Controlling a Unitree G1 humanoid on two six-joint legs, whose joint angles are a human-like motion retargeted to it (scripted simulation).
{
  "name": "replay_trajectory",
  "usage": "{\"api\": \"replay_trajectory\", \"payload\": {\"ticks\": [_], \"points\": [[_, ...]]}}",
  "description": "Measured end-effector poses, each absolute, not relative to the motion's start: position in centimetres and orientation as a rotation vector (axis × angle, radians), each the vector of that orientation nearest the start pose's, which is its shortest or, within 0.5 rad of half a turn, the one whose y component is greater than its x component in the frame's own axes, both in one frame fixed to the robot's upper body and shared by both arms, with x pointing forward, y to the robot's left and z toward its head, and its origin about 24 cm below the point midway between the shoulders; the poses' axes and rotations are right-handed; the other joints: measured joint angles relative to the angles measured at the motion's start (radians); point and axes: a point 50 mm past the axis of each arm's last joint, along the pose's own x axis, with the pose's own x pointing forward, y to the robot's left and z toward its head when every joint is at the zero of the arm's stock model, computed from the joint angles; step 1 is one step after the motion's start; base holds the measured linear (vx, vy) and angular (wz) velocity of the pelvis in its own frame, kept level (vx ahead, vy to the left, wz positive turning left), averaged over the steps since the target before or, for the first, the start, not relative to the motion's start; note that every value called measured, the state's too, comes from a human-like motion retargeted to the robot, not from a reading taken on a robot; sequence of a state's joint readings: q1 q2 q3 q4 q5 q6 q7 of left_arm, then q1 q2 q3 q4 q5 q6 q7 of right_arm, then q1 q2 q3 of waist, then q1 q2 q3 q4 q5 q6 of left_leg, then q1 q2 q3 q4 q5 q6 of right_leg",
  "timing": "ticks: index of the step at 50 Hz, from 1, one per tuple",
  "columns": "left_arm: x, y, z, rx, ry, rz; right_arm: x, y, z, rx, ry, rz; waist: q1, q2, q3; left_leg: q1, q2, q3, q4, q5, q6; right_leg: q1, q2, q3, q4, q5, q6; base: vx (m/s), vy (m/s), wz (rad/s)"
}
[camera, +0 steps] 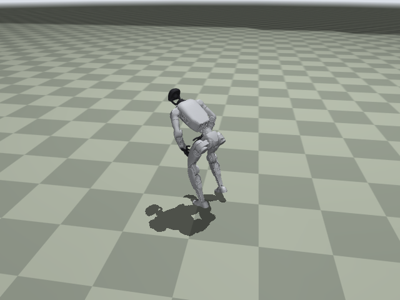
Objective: Dance
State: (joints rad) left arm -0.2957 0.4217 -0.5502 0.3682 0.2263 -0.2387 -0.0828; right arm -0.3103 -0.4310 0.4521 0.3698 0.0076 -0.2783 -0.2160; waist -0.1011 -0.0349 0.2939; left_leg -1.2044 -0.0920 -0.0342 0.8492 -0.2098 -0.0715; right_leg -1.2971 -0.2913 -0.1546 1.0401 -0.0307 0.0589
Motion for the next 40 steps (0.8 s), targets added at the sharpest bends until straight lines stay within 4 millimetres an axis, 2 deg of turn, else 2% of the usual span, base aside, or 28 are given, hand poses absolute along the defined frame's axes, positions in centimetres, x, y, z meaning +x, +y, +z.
{"api": "replay_trajectory", "payload": {"ticks": [6,10,14,18,23,27,33,40], "points": [[28.2,13.7,5.7,0.714,-0.2,-0.543,29.2,-14.9,9.8,-0.524,-0.426,0.169,0.007,0.022,0.054,-0.061,-0.004,-0.016,0.047,-0.089,0.03,-0.035,0.027,0.002,-0.01,-0.025,-0.016,-0.09,0.04,0.23],[28.6,14.6,8.5,0.679,-0.308,-0.476,28.6,-15.4,12.3,-0.539,-0.547,0.118,0.017,0.027,0.09,-0.11,-0.01,-0.036,0.047,-0.113,0.045,-0.065,0.035,-0.007,-0.032,-0.038,-0.022,-0.05,0.02,0.27],[28.5,15.0,10.9,0.65,-0.412,-0.428,27.9,-16.2,13.6,-0.546,-0.618,0.062,0.034,0.026,0.116,-0.158,-0.026,-0.066,0.041,-0.108,0.046,-0.093,0.033,-0.021,-0.051,-0.048,-0.032,-0.01,-0.01,0.39],[28.3,15.2,12.6,0.619,-0.491,-0.395,27.3,-16.8,14.1,-0.559,-0.643,0.03,0.058,0.022,0.135,-0.19,-0.045,-0.096,0.037,-0.101,0.042,-0.106,0.024,-0.036,-0.061,-0.066,-0.043,0.03,-0.04,0.5],[28.1,15.5,13.7,0.592,-0.539,-0.373,27.3,-17.4,14.2,-0.597,-0.636,0.025,0.099,0.014,0.143,-0.199,-0.069,-0.127,0.041,-0.104,0.034,-0.098,0.005,-0.056,-0.055,-0.106,-0.059,0.04,-0.07,0.57],[28.2,16.3,14.3,0.588,-0.547,-0.347,27.8,-17.7,15.2,-0.649,-0.653,0.045,0.132,0.004,0.14,-0.181,-0.084,-0.147,0.043,-0.109,0.022,-0.07,-0.007,-0.069,-0.047,-0.145,-0.071,0.05,-0.1,0.56],[28.1,18.7,14.9,0.59,-0.537,-0.251,28.2,-17.7,16.9,-0.712,-0.684,0.102,0.168,-0.019,0.131,-0.128,-0.095,-0.169,0.04,-0.112,-0.005,-0.008,-0.01,-0.078,-0.04,-0.195,-0.086,0.05,-0.11,0.41],[27.8,21.6,14.7,0.599,-0.483,-0.131,28.3,-18.0,18.9,-0.733,-0.715,0.147,0.181,-0.053,0.108,-0.055,-0.093,-0.182,0.029,-0.125,-0.037,0.071,-0.003,-0.083,-0.042,-0.242,-0.092,0.05,-0.09,0.21]]}}
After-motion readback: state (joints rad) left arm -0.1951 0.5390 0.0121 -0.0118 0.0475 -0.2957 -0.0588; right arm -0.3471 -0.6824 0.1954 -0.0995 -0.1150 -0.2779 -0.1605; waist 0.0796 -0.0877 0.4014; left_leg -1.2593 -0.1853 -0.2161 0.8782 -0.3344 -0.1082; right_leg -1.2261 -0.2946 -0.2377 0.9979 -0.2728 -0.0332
